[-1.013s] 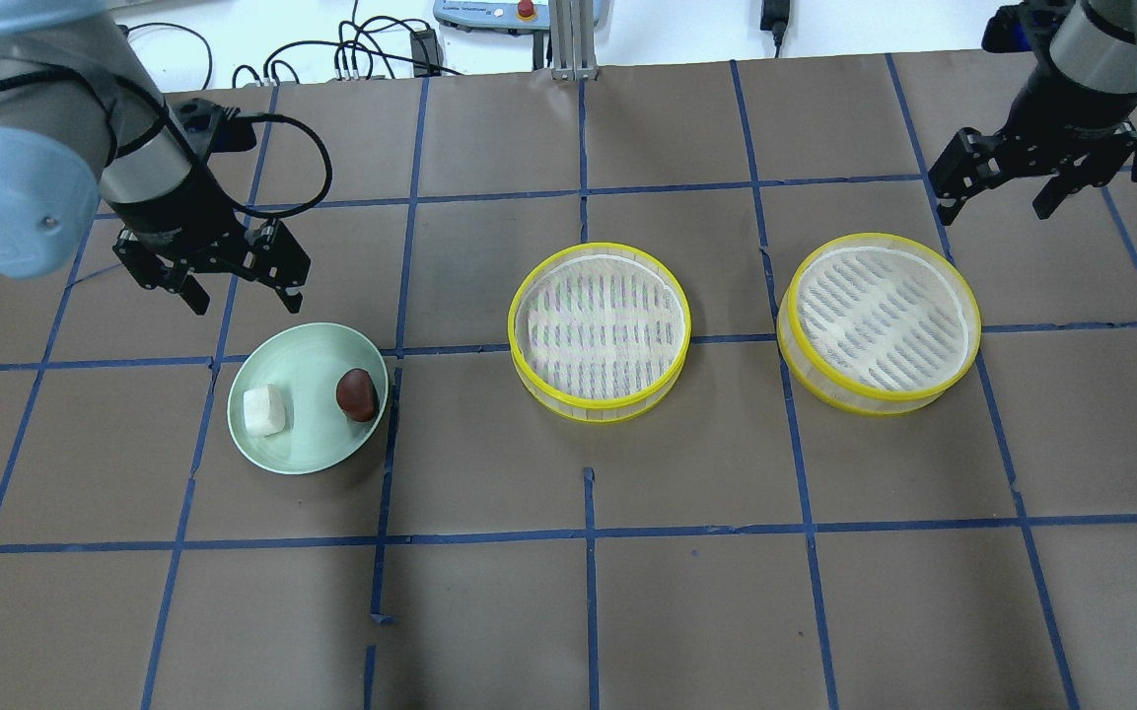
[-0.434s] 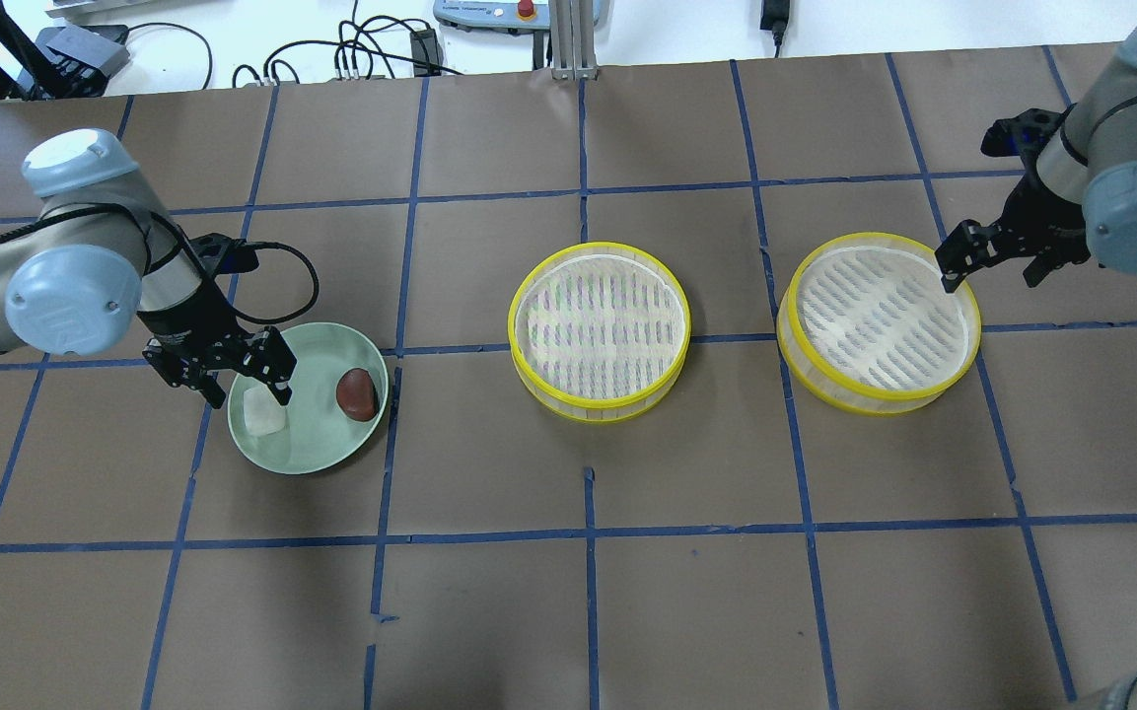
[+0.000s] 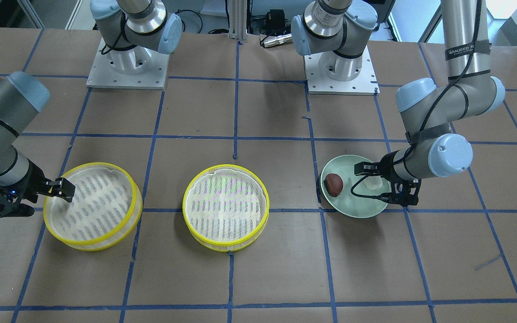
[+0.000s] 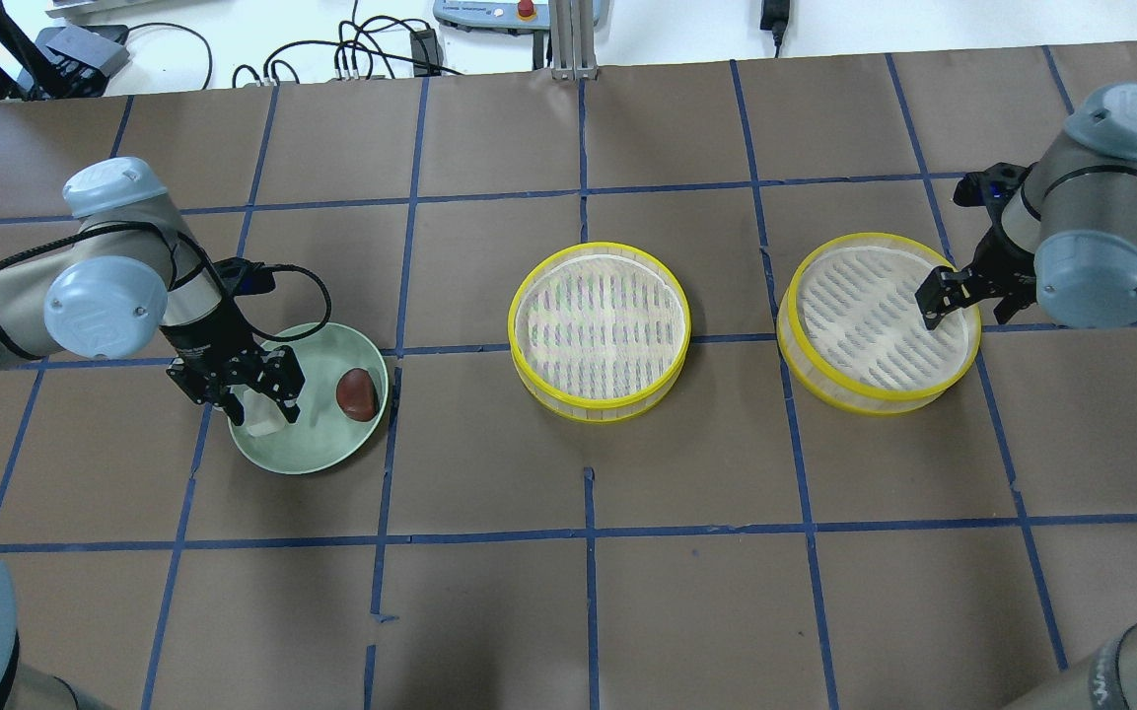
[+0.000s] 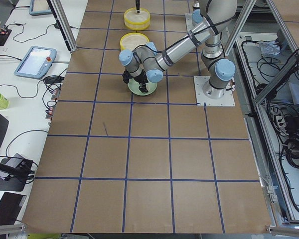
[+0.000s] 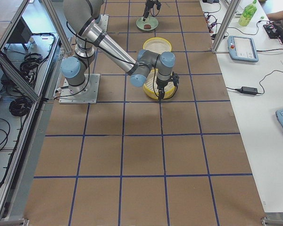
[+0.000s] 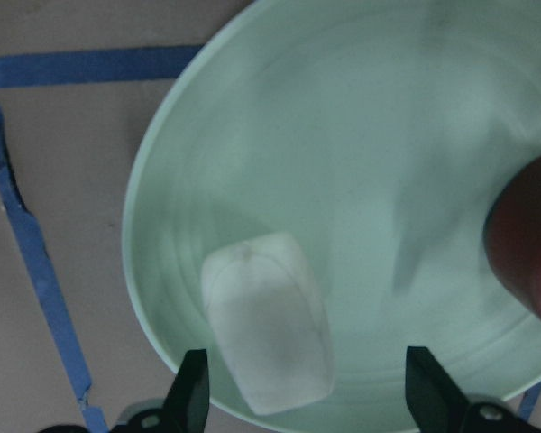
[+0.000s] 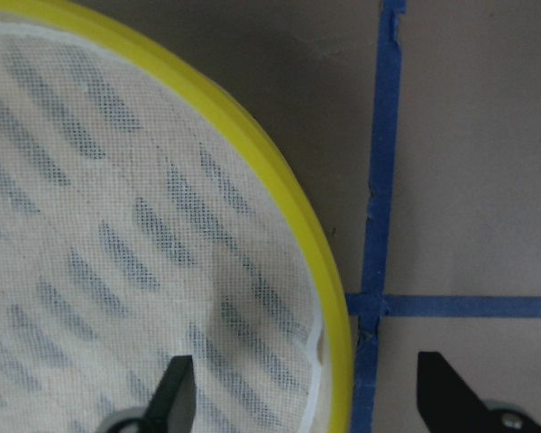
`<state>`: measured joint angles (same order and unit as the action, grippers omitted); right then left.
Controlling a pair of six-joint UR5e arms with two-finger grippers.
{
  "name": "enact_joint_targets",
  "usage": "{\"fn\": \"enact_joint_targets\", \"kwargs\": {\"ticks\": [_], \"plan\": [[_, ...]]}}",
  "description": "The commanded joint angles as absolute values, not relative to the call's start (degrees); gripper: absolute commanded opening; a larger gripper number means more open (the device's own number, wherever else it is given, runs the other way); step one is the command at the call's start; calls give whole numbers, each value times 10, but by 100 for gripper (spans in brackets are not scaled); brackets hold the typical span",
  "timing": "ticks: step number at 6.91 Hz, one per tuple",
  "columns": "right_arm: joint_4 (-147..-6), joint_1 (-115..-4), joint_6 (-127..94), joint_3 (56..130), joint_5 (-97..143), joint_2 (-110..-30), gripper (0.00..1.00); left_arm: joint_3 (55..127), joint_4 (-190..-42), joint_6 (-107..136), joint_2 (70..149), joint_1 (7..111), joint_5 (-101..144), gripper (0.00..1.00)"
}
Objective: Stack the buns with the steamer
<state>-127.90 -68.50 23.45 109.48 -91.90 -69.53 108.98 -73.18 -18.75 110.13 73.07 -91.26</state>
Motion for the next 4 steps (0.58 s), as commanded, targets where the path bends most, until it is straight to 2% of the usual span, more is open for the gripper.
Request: {"fn": "enact_joint_targets", "kwargs": {"ticks": [1, 2, 3, 4], "plan": [[-1281, -685, 235, 1095, -920, -694, 57, 1069, -738, -188, 1104, 730, -911, 12], [-1280, -684, 236, 1094, -919, -698, 47, 1062, -738, -187, 1101, 731, -911, 6], [-1283, -679, 236, 1095, -919, -698, 33, 1034, -773, -172, 1087, 739, -904, 6], [-1279, -671, 237, 1094, -918, -698, 26, 1006, -817, -130, 1076, 758, -841, 6]]}}
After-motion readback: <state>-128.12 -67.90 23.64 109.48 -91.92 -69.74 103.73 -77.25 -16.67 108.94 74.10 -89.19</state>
